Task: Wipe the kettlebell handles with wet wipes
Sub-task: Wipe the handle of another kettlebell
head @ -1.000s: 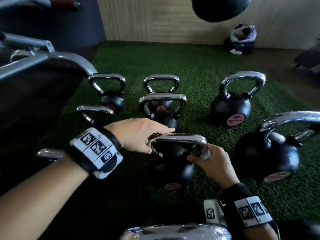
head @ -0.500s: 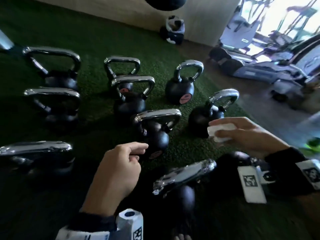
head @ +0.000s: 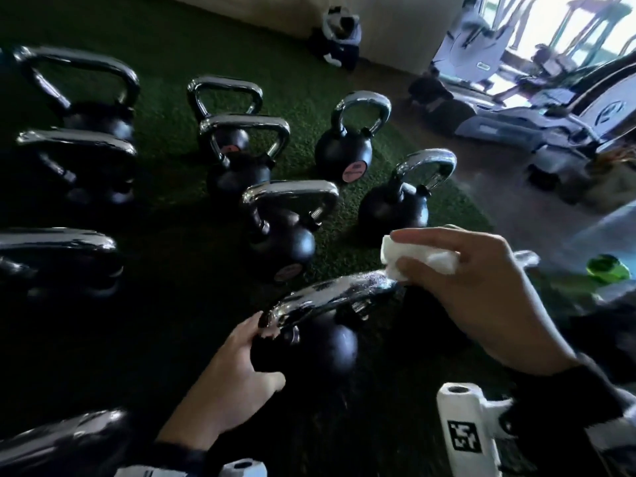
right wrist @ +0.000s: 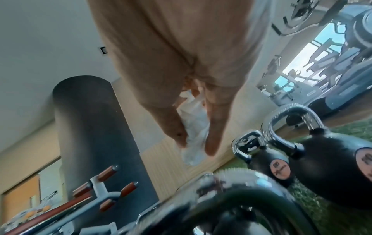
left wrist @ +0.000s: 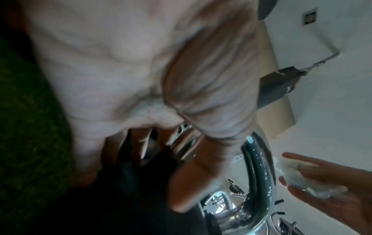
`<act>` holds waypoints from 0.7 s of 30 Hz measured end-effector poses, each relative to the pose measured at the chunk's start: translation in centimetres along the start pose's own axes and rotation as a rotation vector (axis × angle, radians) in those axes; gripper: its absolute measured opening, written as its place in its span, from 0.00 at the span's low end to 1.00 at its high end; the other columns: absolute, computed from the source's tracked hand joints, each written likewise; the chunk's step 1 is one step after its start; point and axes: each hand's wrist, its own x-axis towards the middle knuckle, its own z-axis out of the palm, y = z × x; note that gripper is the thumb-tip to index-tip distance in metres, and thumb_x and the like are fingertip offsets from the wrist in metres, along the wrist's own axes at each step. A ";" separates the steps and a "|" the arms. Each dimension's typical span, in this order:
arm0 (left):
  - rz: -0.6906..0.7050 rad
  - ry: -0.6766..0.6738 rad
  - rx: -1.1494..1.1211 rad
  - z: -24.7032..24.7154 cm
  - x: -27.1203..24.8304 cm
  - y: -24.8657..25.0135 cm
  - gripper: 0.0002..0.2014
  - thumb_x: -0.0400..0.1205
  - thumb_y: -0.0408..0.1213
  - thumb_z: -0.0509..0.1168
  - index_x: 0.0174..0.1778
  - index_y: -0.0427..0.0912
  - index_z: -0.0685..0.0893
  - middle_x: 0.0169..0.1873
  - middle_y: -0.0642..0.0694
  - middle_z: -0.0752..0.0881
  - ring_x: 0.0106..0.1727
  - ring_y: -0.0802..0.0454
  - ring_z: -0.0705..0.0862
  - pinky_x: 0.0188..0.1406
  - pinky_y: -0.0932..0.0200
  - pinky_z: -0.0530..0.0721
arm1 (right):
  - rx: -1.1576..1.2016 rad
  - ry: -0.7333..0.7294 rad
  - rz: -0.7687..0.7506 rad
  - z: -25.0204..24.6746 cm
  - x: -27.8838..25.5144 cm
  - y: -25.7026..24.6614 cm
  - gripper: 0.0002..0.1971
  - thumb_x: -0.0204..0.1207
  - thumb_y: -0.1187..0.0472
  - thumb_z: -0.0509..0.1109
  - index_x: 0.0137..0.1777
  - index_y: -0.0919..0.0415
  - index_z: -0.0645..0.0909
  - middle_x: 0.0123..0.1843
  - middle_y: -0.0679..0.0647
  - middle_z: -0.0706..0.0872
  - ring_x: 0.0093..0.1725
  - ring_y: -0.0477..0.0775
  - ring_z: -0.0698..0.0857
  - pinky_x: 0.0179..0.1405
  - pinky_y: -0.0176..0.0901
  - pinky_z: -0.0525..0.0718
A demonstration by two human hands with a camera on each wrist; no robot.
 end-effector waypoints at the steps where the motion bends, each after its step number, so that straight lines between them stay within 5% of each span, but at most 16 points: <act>1: 0.026 0.000 -0.019 0.3 0.2 0.0 0.30 0.75 0.32 0.78 0.62 0.71 0.80 0.68 0.54 0.81 0.71 0.55 0.82 0.64 0.63 0.81 | -0.021 -0.001 -0.025 0.7 -0.3 0.2 0.15 0.74 0.61 0.84 0.56 0.41 0.94 0.53 0.37 0.93 0.54 0.38 0.91 0.57 0.39 0.84; 3: 0.076 0.042 -0.018 1.0 0.7 -0.4 0.36 0.68 0.44 0.86 0.70 0.69 0.79 0.74 0.64 0.77 0.72 0.76 0.74 0.63 0.74 0.73 | -0.046 0.008 -0.085 1.7 -0.8 0.6 0.14 0.73 0.59 0.84 0.56 0.41 0.94 0.53 0.35 0.93 0.54 0.37 0.91 0.56 0.33 0.84; 5: 0.093 0.113 -0.003 1.5 1.2 -0.8 0.41 0.64 0.50 0.87 0.73 0.62 0.79 0.68 0.68 0.81 0.64 0.87 0.72 0.57 0.79 0.72 | -0.063 0.013 -0.171 2.4 -1.0 1.0 0.13 0.74 0.60 0.83 0.57 0.44 0.94 0.52 0.36 0.93 0.53 0.36 0.90 0.53 0.25 0.82; 9: 0.107 0.162 0.021 2.0 1.4 -1.2 0.32 0.63 0.56 0.85 0.64 0.65 0.84 0.61 0.76 0.83 0.62 0.81 0.79 0.56 0.74 0.75 | -0.032 -0.027 -0.317 3.4 -0.6 1.7 0.10 0.78 0.61 0.81 0.58 0.51 0.94 0.51 0.38 0.91 0.52 0.35 0.89 0.51 0.20 0.78; 15: 0.040 0.247 -0.010 3.2 1.7 -1.8 0.27 0.65 0.51 0.87 0.59 0.59 0.89 0.57 0.65 0.91 0.58 0.70 0.88 0.59 0.66 0.81 | -0.150 -0.037 -0.474 3.5 0.5 4.5 0.15 0.78 0.75 0.76 0.59 0.60 0.94 0.51 0.49 0.89 0.48 0.40 0.86 0.53 0.20 0.78; 18: 0.039 0.279 -0.040 3.9 1.8 -1.3 0.23 0.65 0.44 0.88 0.55 0.57 0.91 0.52 0.66 0.92 0.54 0.72 0.88 0.51 0.77 0.80 | -0.164 0.030 -0.445 2.2 0.9 6.5 0.15 0.78 0.76 0.76 0.58 0.60 0.94 0.51 0.48 0.89 0.48 0.40 0.86 0.53 0.18 0.78; 21: 0.008 0.314 -0.065 4.4 1.8 -1.1 0.24 0.63 0.46 0.88 0.52 0.64 0.89 0.52 0.73 0.90 0.52 0.75 0.87 0.52 0.73 0.79 | -0.114 0.075 -0.479 2.8 -0.1 6.9 0.17 0.77 0.78 0.76 0.60 0.61 0.93 0.53 0.50 0.89 0.49 0.42 0.87 0.55 0.24 0.81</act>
